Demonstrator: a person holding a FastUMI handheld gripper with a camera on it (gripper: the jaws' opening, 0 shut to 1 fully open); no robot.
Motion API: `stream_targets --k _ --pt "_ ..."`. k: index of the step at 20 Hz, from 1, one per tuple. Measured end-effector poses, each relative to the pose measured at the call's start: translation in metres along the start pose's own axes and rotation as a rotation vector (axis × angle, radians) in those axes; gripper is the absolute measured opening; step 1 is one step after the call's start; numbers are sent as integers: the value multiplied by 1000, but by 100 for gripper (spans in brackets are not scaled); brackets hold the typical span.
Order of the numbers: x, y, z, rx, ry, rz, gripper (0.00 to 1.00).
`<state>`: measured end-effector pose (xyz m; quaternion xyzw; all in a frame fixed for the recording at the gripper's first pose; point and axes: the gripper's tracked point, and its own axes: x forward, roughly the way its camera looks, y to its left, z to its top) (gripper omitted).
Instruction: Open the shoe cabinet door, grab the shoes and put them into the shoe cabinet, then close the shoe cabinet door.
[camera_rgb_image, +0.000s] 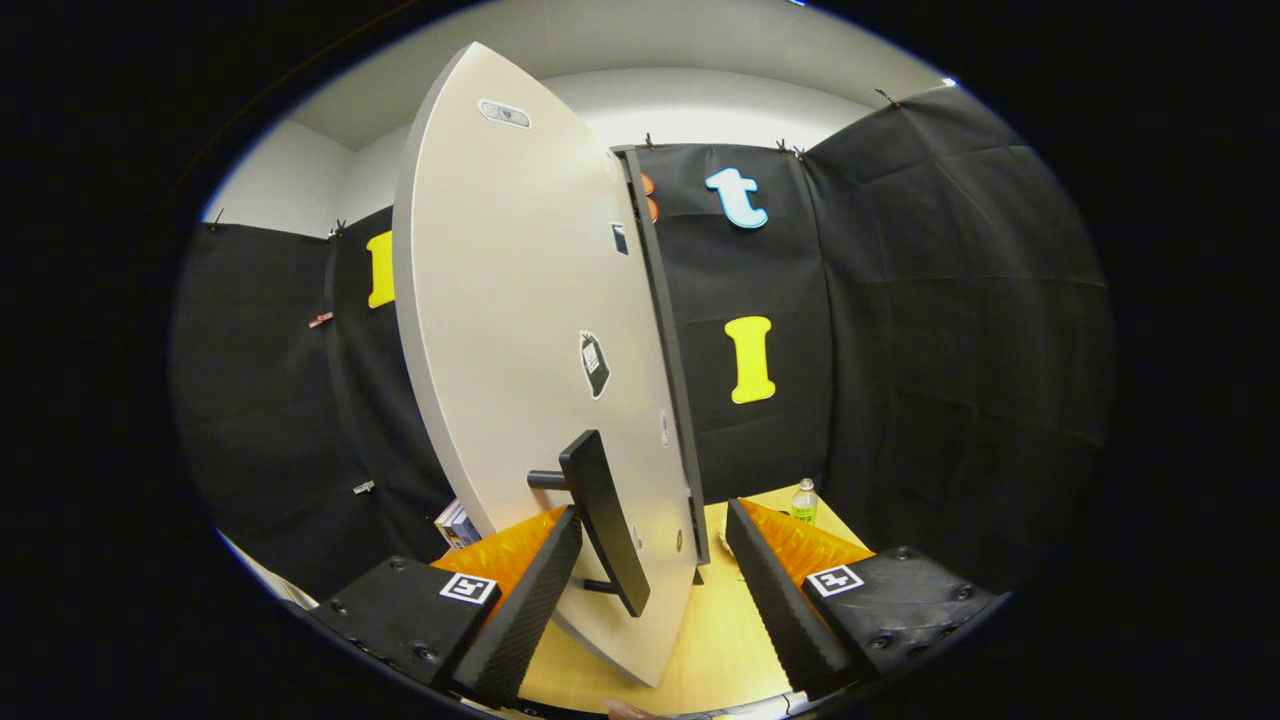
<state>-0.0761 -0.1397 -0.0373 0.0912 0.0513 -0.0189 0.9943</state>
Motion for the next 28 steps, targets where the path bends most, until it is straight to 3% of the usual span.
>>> stream_targets --k 6,15,28 --pt "36 70 -21 15 11 45 97" --pt "86 165 -51 33 78 200 100" --pt "79 172 -40 -23 46 229 98"
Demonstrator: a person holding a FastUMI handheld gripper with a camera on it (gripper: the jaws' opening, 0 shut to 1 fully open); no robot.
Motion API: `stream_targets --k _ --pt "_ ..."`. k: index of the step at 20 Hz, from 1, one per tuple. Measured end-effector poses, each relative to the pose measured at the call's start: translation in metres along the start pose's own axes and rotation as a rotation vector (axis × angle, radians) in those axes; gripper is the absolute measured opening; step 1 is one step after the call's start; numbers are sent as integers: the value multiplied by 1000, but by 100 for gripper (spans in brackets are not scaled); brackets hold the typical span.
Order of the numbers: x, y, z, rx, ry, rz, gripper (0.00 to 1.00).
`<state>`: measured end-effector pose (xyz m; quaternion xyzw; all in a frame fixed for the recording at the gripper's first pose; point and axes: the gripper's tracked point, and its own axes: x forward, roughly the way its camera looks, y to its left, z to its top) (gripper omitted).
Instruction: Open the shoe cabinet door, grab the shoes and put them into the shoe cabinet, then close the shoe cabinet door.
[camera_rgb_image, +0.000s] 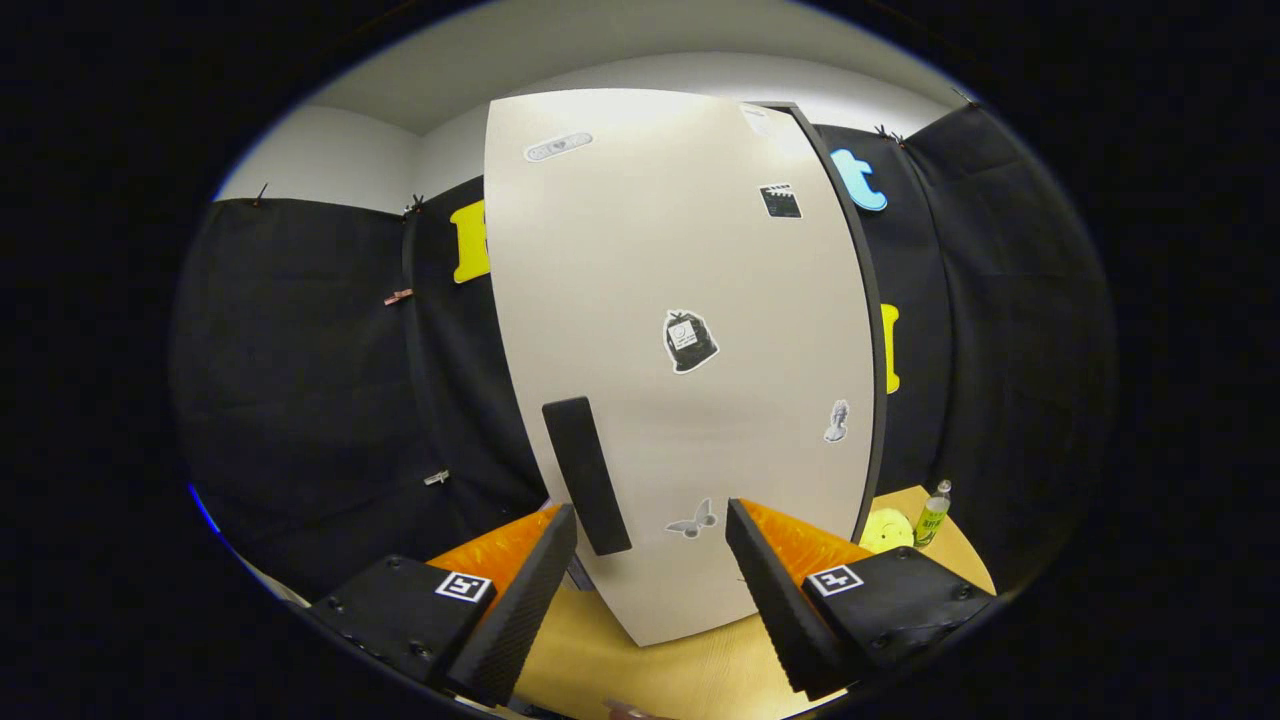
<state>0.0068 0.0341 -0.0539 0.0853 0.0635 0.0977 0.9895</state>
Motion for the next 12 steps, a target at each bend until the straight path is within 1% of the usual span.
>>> stream_targets --k 12 --pt "-5 0 8 -45 -27 4 99"
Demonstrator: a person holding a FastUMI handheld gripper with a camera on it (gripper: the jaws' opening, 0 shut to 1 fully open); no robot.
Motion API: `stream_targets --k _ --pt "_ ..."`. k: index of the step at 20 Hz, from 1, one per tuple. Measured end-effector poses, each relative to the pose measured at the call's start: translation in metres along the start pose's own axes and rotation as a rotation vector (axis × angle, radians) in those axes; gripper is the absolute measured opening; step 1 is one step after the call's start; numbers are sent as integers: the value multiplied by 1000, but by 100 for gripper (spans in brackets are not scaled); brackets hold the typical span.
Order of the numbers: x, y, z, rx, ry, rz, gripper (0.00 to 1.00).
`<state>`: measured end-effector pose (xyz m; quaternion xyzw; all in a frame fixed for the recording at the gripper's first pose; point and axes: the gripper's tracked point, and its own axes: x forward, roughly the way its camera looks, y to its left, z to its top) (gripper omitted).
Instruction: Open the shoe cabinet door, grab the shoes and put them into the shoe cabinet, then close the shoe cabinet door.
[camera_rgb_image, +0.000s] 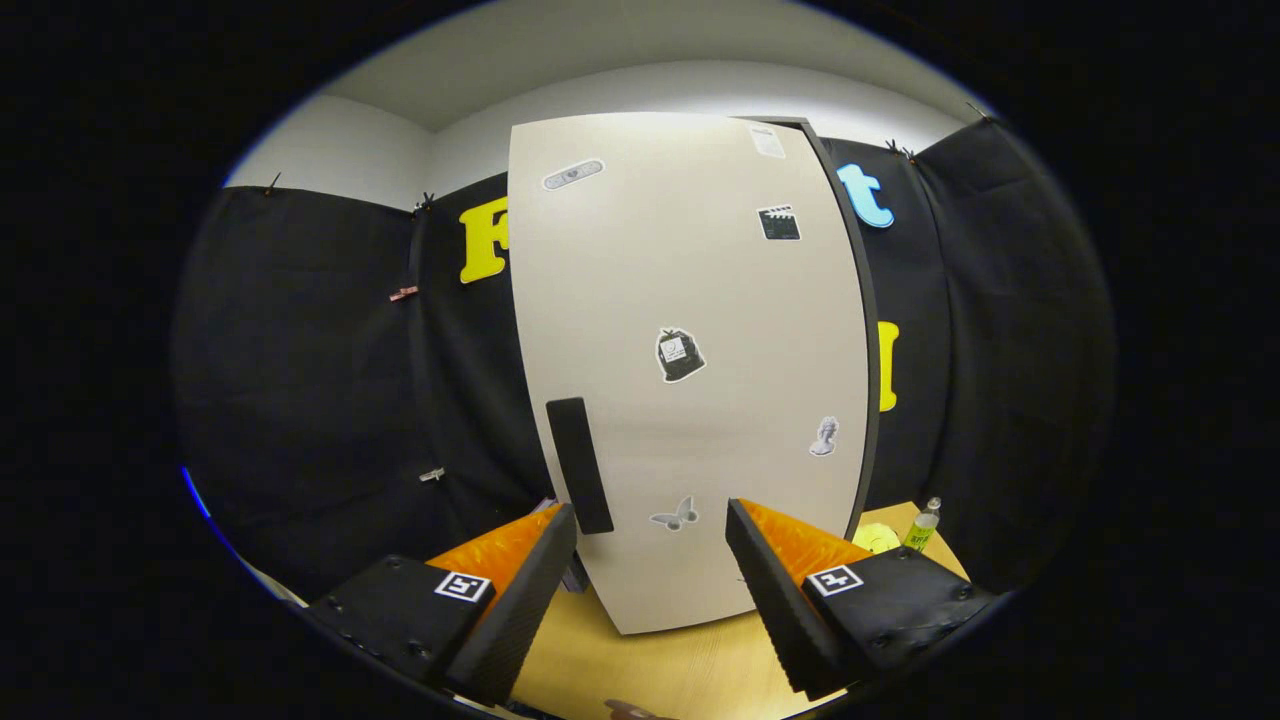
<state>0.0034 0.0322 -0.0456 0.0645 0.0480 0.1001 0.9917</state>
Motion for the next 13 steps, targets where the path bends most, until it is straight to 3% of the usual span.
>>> stream_targets --k 13 --pt "0 5 7 -37 -27 2 99"
